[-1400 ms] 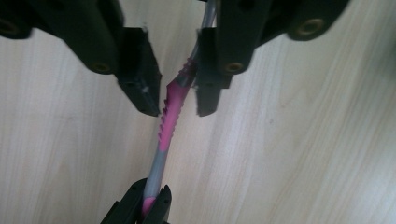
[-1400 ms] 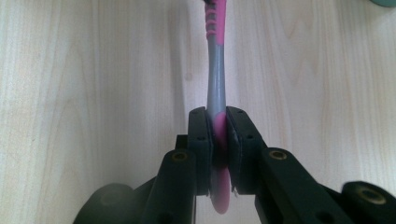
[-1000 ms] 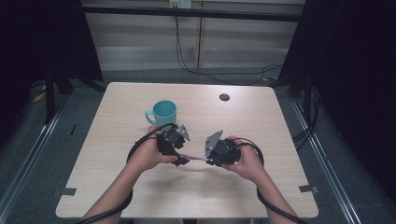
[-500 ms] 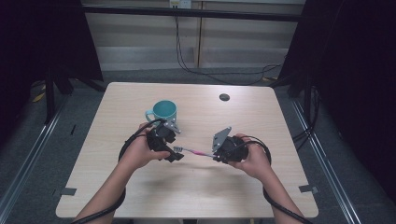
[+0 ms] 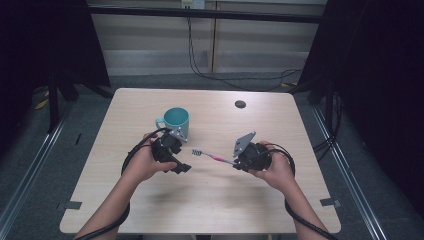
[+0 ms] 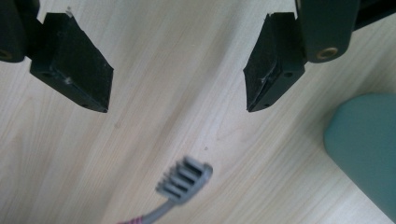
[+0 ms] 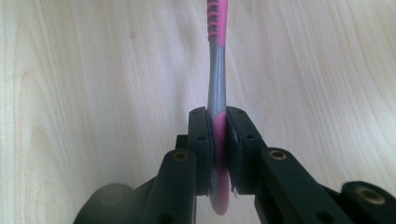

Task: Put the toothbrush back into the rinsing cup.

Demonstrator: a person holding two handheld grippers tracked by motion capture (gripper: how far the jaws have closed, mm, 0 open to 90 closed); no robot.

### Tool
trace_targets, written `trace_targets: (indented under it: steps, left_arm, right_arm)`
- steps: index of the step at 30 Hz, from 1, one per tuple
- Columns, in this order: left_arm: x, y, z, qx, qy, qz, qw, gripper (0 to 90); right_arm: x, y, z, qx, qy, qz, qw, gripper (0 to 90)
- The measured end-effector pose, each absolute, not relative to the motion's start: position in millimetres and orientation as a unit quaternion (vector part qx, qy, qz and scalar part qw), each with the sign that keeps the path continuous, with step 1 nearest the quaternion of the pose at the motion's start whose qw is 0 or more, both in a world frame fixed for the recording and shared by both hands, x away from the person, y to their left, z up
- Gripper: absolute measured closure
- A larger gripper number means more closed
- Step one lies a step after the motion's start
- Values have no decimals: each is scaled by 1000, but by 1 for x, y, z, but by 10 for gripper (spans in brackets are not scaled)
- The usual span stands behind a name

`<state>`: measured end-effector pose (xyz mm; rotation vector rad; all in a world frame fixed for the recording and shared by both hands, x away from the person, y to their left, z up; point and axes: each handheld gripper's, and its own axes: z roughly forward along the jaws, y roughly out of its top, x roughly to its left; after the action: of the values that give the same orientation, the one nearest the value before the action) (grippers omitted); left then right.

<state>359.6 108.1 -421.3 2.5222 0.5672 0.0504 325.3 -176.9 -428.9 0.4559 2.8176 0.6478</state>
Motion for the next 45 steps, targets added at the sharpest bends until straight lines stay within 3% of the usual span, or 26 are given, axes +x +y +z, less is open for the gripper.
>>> trace_targets:
  steps: [16, 31, 45]
  left_arm:
    - [363, 93, -434, 925, 245, -6, 290, 201]
    - [362, 82, -435, 902, 277, -15, 332, 253]
    - [362, 72, -431, 894, 270, -24, 357, 282]
  right_arm:
    - [333, -181, -421, 200, 939, 251, 125, 811]
    - [332, -177, -419, 200, 934, 270, 123, 810]
    - [331, -170, -425, 200, 932, 276, 123, 810]
